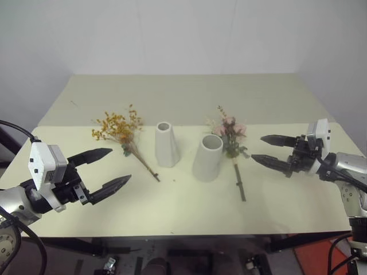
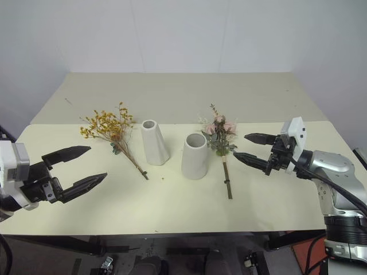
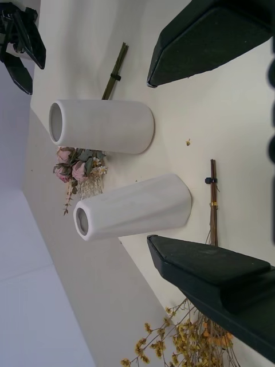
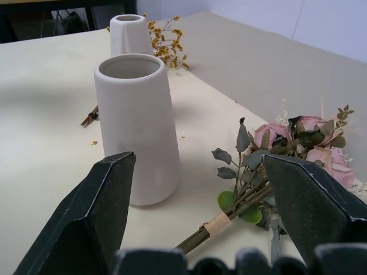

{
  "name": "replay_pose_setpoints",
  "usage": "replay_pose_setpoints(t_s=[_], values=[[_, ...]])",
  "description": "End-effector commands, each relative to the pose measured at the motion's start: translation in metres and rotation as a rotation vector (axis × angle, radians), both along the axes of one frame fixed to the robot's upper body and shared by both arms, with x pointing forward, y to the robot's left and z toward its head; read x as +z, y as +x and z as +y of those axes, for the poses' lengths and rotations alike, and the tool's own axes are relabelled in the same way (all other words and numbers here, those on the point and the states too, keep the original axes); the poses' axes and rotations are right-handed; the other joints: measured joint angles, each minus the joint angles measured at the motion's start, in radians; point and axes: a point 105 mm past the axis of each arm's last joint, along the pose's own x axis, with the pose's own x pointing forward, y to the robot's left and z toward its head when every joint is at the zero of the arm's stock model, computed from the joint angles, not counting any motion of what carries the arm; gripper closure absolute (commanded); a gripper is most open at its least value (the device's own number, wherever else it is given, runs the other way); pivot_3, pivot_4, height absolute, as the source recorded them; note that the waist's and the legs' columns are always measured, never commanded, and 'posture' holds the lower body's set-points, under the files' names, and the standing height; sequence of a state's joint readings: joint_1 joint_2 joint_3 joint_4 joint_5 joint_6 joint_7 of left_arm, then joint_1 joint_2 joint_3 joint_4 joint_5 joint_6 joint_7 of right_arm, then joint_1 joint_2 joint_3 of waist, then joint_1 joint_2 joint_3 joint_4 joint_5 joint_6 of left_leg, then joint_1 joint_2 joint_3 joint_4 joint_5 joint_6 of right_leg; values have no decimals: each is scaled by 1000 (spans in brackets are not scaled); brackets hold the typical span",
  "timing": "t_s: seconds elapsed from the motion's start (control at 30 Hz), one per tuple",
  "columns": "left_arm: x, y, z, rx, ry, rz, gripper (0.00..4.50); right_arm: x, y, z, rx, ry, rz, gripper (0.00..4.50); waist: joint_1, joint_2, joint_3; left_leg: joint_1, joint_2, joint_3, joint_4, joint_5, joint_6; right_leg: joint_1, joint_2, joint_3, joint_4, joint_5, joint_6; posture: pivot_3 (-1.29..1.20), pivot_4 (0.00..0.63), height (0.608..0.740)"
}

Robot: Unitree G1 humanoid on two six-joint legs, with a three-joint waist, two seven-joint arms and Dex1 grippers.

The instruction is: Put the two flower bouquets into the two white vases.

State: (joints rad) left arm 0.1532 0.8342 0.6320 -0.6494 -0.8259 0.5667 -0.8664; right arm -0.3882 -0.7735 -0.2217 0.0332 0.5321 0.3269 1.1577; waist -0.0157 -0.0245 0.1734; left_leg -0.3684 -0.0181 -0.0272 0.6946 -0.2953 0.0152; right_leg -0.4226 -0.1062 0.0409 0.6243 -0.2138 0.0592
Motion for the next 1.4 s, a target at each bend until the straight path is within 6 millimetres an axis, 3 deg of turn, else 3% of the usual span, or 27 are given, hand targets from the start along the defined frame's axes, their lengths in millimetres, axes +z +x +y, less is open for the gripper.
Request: replay_pose_setpoints(t_s=[0.03,0.33,0.47,0.67,0.83,1.0,1.17,1.4], values=[[6,-2,-5,-3,22,-51,9,16,-1,-1,9,-13,-64,294,0,0,0,0,0,0,0,0,0,0,0,0,0,0,0,0,150,740],[2,4,-3,72,36,-16,9,18,0,-1,12,-17,-70,294,0,0,0,0,0,0,0,0,0,0,0,0,0,0,0,0,150,740],[-10,29,7,268,96,84,9,20,2,0,14,-16,-78,294,1,0,0,0,0,-1,0,0,0,0,0,0,0,0,0,0,150,740],[-19,56,1,409,74,201,9,37,4,5,34,3,-138,294,0,0,0,0,-1,-1,0,0,0,0,0,0,1,0,0,0,150,740],[-28,92,-1,633,-23,356,9,44,6,7,46,3,-173,294,3,-1,0,0,-1,-2,0,0,0,0,0,0,1,0,0,0,150,740],[-29,121,-17,795,-152,476,9,47,8,8,48,1,-183,294,6,-2,0,-1,-3,-3,1,1,-1,0,-1,-1,1,1,1,0,150,740],[-37,128,-38,838,-204,524,9,48,7,8,51,1,-188,294,-2,-2,0,-3,-2,-2,-1,4,-8,-2,-1,0,2,1,1,0,150,740],[-51,129,-38,938,-204,575,9,48,8,7,50,2,-191,294,3,-2,0,-2,-3,-3,0,3,-5,-2,-2,0,1,1,1,0,150,740]])
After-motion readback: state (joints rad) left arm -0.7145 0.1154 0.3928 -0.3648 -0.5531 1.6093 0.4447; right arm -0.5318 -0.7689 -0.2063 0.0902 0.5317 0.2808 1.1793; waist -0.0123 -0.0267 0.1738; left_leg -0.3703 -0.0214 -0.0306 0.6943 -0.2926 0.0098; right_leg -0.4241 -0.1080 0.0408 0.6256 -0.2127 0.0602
